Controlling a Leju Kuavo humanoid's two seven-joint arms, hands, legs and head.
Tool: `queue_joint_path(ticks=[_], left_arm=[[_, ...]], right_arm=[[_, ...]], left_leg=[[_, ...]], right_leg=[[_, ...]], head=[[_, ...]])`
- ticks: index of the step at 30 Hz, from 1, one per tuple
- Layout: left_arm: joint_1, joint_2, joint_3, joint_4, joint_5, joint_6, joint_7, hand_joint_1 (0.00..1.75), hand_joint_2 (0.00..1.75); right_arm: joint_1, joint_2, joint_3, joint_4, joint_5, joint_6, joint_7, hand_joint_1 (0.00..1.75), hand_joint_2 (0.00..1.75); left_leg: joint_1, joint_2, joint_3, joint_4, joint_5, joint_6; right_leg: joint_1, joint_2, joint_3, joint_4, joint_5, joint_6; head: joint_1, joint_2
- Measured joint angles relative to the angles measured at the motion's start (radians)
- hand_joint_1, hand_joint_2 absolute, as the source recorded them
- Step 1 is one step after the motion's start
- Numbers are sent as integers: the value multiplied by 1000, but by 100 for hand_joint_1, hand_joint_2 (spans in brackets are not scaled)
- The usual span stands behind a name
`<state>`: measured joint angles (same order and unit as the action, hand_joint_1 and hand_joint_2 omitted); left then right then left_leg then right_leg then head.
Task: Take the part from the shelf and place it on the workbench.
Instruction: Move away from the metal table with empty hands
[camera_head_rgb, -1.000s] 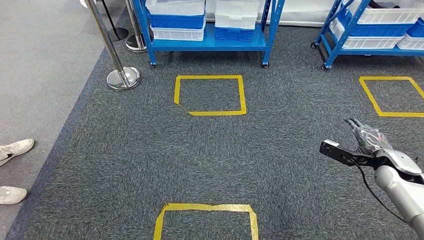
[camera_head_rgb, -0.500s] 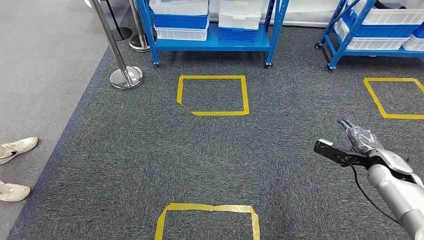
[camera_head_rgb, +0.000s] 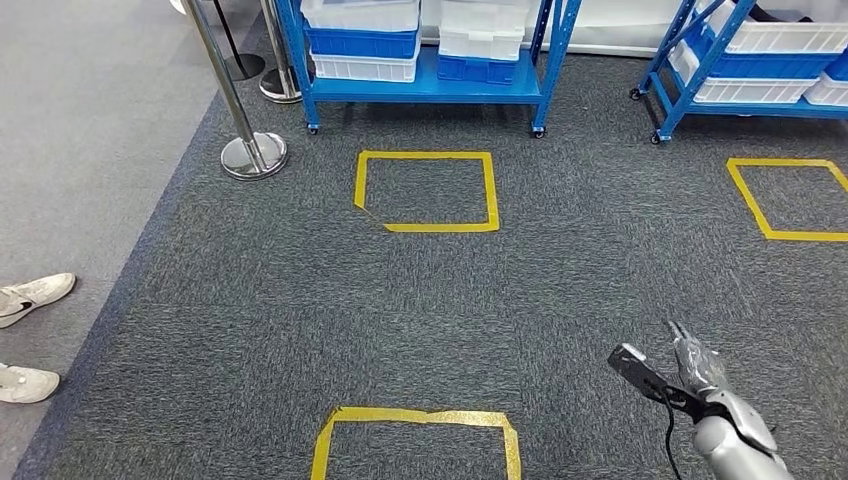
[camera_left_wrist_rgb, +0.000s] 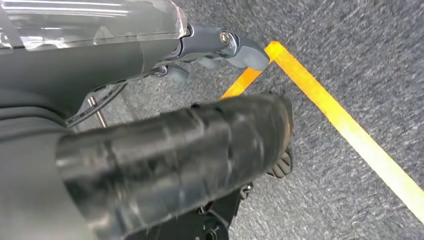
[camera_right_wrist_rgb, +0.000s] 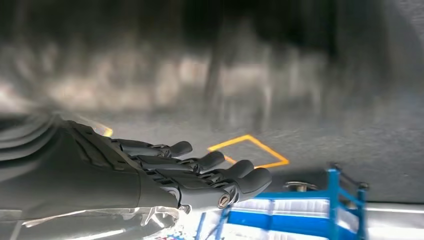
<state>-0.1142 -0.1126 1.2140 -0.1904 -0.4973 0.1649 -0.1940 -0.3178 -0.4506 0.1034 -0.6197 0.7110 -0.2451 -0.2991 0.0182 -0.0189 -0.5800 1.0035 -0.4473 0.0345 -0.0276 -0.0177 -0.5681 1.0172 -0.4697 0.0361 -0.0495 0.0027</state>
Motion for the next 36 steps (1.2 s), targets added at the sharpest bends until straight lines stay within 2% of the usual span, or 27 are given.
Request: queue_joint_path(ticks=[1,2,4,5,6,7,8,10,11,12,14,16,17,21,23,26,31,36], left_arm=[[0,0,0,0,-3,1,-2,0,0],[0,0,0,0,-5,0,-6,0,0],[0,1,0,0,-6,-4,-12,0,0],[0,1,0,0,-7,-5,-14,0,0],[1,1,0,0,-7,-6,-15,0,0],[1,2,0,0,-7,-6,-15,0,0],[2,2,0,0,-7,-7,-15,0,0],[1,5,0,-1,-7,-7,-16,0,0],[0,7,0,-1,-8,-8,-16,0,0],[-1,8,0,-2,-10,-11,-17,0,0],[0,7,0,-2,-15,-15,-18,0,0],[3,6,0,-2,-19,-17,-18,0,0],[4,6,0,-2,-21,-17,-17,0,0],[4,7,0,-2,-25,-12,-5,0,0],[4,6,0,-2,-26,-5,4,0,0],[3,5,0,-2,-28,4,6,0,0],[2,4,0,-2,-36,7,8,0,0],[2,4,0,-2,-37,3,7,0,0]], right_arm=[[16,14,-10,12,18,-29,1,0,0],[32,26,-18,25,33,-54,4,0,0],[56,46,-31,47,51,-79,11,0,0],[68,55,-37,57,55,-83,13,0,0],[78,61,-40,65,57,-85,15,0,0],[86,67,-43,71,59,-85,15,0,0],[90,72,-47,76,60,-85,16,0,0],[93,81,-53,85,63,-86,16,0,0],[95,84,-57,90,65,-87,17,0,0],[98,88,-60,95,67,-90,19,0,0],[105,97,-66,103,68,-95,21,0,0],[108,111,-76,114,64,-95,18,0,0],[108,117,-83,122,62,-93,17,0,0],[110,135,-113,165,60,-80,30,0,0],[112,142,-126,188,63,-79,34,0,0],[119,151,-144,220,64,-79,39,0,0],[127,168,-167,255,61,-80,46,0,0],[132,187,-193,278,45,-78,44,0,0]], left_leg=[[3,-2,13,-22,10,6],[6,-4,24,-41,20,11],[7,-9,29,-53,26,13],[7,-14,27,-52,26,12],[10,-20,26,-49,25,8],[13,-28,23,-43,22,3],[18,-36,20,-32,17,-6],[26,-53,3,1,2,-30],[26,-62,-7,18,-5,-41],[26,-70,-16,30,-9,-50],[29,-84,-22,33,-8,-63],[36,-89,-18,26,-14,-76],[38,-89,-13,22,-17,-79],[37,-85,6,3,-8,-61],[37,-80,8,-1,-7,-60],[39,-75,9,-1,-10,-66],[39,-71,7,3,-14,-86],[38,-71,1,11,-16,-87]], right_leg=[[1,2,0,8,-10,2],[0,5,-10,37,-32,3],[-4,14,-61,147,-94,7],[-8,16,-87,201,-116,12],[-13,16,-100,229,-119,18],[-20,17,-95,221,-104,25],[-29,20,-72,177,-73,34],[-42,54,-18,71,-33,51],[-45,70,-5,45,-29,48],[-42,81,-4,42,-35,39],[-38,73,-12,55,-39,12],[-40,65,-13,53,-37,2],[-42,64,-13,51,-36,0],[-40,59,-17,51,-31,-8],[-34,59,-18,51,-31,-12],[-27,60,-17,51,-32,-14],[-25,60,-16,50,-33,-14],[-24,60,-14,46,-32,-12]], head=[[1,0],[2,0],[2,0],[2,0],[2,0],[2,0],[2,0],[3,0],[3,0],[2,0],[0,0],[0,0],[0,0],[-1,0],[-1,0],[0,0],[0,0],[0,0]])
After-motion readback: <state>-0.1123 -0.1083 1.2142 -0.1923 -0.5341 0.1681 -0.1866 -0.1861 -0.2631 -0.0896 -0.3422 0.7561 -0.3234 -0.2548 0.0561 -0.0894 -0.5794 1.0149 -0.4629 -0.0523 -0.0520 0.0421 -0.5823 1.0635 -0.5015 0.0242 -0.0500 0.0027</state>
